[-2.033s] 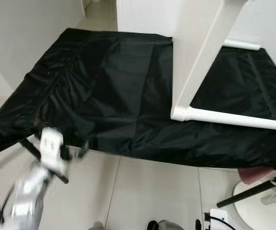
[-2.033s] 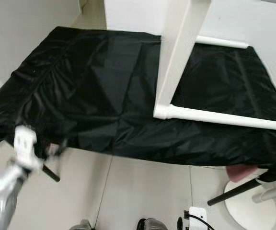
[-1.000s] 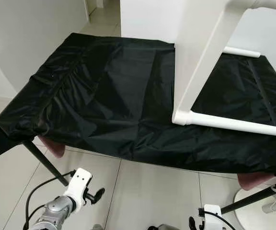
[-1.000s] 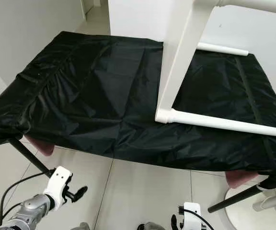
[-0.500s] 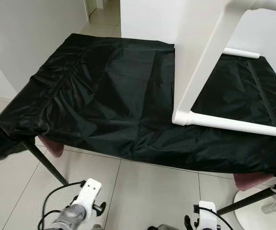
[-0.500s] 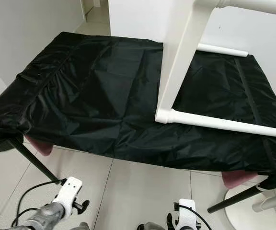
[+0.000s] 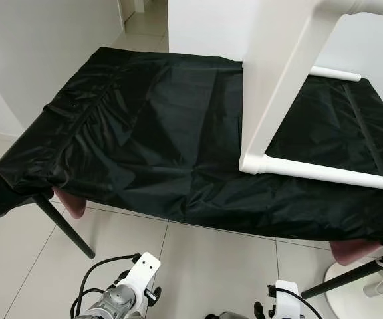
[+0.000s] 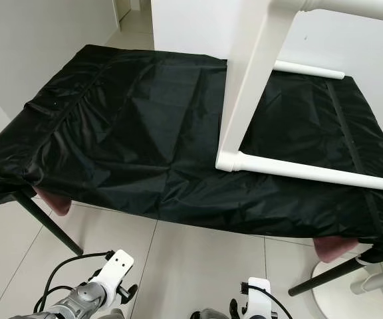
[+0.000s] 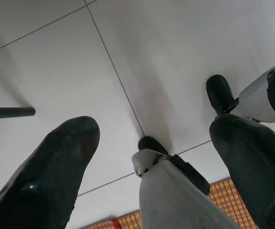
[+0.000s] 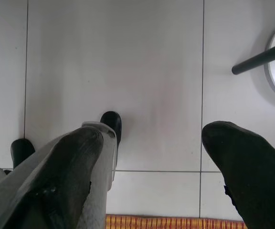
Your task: Building children table
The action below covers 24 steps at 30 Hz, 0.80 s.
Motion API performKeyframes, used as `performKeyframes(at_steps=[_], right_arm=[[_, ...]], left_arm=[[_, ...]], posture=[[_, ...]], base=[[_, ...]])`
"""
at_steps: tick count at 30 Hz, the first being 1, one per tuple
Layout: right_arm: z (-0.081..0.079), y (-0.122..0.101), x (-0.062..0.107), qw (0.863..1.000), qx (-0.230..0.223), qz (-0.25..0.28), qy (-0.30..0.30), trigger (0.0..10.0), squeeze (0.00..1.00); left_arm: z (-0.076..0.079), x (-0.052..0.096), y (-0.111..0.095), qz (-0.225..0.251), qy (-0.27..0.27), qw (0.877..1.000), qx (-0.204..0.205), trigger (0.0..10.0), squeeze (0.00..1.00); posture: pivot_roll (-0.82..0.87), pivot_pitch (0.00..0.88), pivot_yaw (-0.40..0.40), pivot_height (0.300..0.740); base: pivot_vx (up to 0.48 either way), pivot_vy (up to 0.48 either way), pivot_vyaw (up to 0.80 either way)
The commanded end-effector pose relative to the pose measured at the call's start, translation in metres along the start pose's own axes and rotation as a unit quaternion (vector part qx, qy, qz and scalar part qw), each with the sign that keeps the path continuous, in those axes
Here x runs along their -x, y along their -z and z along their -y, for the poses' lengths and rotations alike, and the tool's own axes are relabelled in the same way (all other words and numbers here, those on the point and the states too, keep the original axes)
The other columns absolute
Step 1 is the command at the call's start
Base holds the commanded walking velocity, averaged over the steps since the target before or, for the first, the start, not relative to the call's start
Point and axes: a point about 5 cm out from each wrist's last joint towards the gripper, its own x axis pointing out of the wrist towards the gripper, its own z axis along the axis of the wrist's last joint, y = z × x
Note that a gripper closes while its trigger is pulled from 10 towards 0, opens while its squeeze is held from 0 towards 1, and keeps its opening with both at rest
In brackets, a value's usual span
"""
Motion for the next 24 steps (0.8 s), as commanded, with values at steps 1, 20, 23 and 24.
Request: performKeyframes(at_steps=[1,20,23,24], right_arm=[[-0.004,0.009,0.002,1.0,-0.011,-0.019,-0.002,10.0,0.0],[-0.024,0.011,0.003,1.0,-0.007,-0.022,-0.017,10.0,0.0],[-0.021,0.012,0.003,0.999,0.008,-0.026,-0.016,10.0,0.0],[-0.021,0.012,0.003,0.999,0.008,-0.026,-0.016,10.0,0.0]], left_arm=[[-0.001,0.001,0.005,-0.015,-0.011,1.0,-0.012,10.0,0.0],[0.006,0.0,0.007,-0.032,0.007,0.995,-0.089,10.0,0.0],[0.007,0.0,0.007,-0.036,0.01,0.994,-0.1,10.0,0.0],[0.007,0.0,0.007,-0.036,0.01,0.994,-0.1,10.0,0.0]], posture=[[0.03,0.0,-0.009,0.74],[-0.03,0.0,0.043,0.74],[-0.02,0.0,0.029,0.74],[-0.02,0.0,0.029,0.74]], base=[[0.0,0.0,0.0],[0.0,0.0,0.0],[0.0,0.0,0.0],[0.0,0.0,0.0]])
